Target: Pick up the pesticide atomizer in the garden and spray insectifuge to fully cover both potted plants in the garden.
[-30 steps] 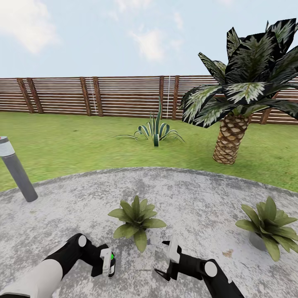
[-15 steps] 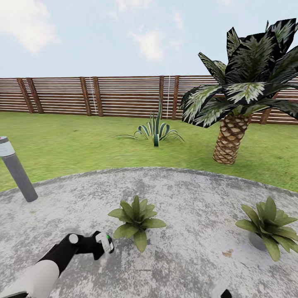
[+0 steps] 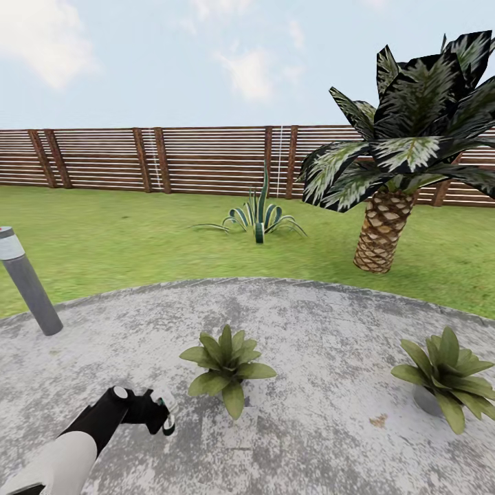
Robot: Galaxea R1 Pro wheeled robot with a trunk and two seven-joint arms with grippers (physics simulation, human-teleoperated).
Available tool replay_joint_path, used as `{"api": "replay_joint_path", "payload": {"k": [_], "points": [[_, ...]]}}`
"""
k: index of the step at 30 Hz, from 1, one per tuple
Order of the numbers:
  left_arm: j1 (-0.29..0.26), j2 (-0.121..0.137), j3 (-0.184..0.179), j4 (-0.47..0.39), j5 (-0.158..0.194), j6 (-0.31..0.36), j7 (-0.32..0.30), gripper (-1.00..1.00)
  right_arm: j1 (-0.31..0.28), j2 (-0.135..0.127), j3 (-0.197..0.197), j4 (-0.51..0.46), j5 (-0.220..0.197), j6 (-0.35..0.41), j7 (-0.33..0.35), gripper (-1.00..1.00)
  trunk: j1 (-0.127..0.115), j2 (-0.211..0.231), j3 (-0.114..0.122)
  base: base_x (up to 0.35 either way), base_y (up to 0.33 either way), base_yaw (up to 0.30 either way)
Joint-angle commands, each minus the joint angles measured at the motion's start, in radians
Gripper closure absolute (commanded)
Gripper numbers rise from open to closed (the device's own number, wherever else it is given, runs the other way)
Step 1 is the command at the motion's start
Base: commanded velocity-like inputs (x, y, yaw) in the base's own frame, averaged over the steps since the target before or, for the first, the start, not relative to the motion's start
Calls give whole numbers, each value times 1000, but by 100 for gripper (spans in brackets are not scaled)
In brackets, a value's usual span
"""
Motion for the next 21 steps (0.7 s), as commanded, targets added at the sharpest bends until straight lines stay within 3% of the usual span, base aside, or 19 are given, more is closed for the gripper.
{"api": "replay_joint_path", "payload": {"k": [1,5,7,9,12,13,21], "points": [[-1,-2,7,2,-3,7,-8,100,-1,1,-9,1,9,-4,-4,-100,0,0,-1,0,0,0],[-1,-10,3,11,-3,16,-8,100,-1,1,-25,0,-24,-5,-7,-100,0,0,-1,0,0,0],[-1,-16,2,11,-3,60,-8,100,-1,0,-35,0,-62,-4,-7,-100,0,0,-1,0,0,0],[-4,-23,2,2,-3,194,-9,100,-1,0,-40,0,-103,-4,-7,-100,0,0,-1,0,0,0],[-10,-47,-1,-3,-6,355,-11,100,-1,0,-42,0,-121,-4,-6,-100,0,0,-1,0,0,0],[-13,-121,-5,-8,-15,557,-7,100,-1,-2,-42,2,-127,-5,-4,-100,0,0,-1,8,-196,0],[-13,-120,-3,-8,-15,557,-7,100,-1,-2,-42,4,-126,-5,-3,-100,0,0,-1,1,-33,0]]}}
